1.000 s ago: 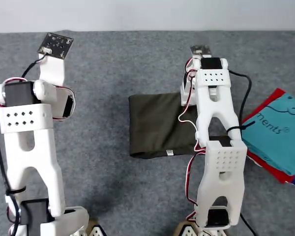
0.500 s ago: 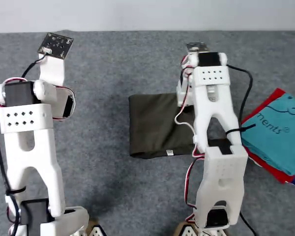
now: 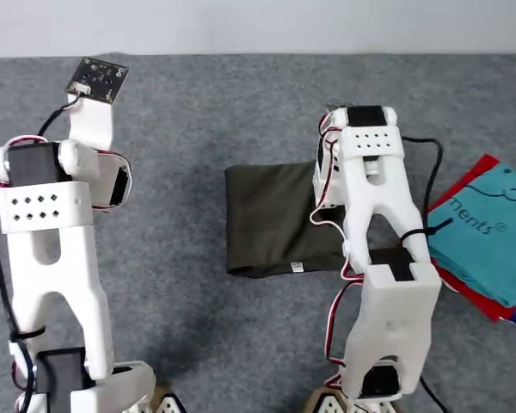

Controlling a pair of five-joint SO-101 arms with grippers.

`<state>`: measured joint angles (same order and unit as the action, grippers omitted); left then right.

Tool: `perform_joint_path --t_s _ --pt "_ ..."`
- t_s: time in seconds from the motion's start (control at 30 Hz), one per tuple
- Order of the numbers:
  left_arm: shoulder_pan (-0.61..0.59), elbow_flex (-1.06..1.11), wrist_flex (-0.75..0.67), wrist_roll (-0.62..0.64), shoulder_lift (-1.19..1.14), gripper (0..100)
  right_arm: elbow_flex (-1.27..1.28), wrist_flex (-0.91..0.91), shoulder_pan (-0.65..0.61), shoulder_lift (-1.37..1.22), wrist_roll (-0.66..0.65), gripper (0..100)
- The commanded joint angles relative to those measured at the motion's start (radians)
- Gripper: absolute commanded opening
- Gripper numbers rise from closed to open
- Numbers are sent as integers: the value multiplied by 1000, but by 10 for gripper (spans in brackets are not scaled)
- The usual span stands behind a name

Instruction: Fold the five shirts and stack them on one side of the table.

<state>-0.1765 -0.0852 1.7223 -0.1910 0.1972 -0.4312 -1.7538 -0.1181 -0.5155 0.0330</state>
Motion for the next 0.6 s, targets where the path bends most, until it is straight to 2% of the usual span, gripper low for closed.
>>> perform_joint_path --t_s 0.0,0.43,0.57 --pt "-5 -4 9 -9 29 6 -2 -41 24 59 11 144" --pt "-3 68 8 -9 37 6 -3 -39 47 -41 5 139" --pt "-5 85 8 -9 37 6 -6 -39 47 -39 3 62"
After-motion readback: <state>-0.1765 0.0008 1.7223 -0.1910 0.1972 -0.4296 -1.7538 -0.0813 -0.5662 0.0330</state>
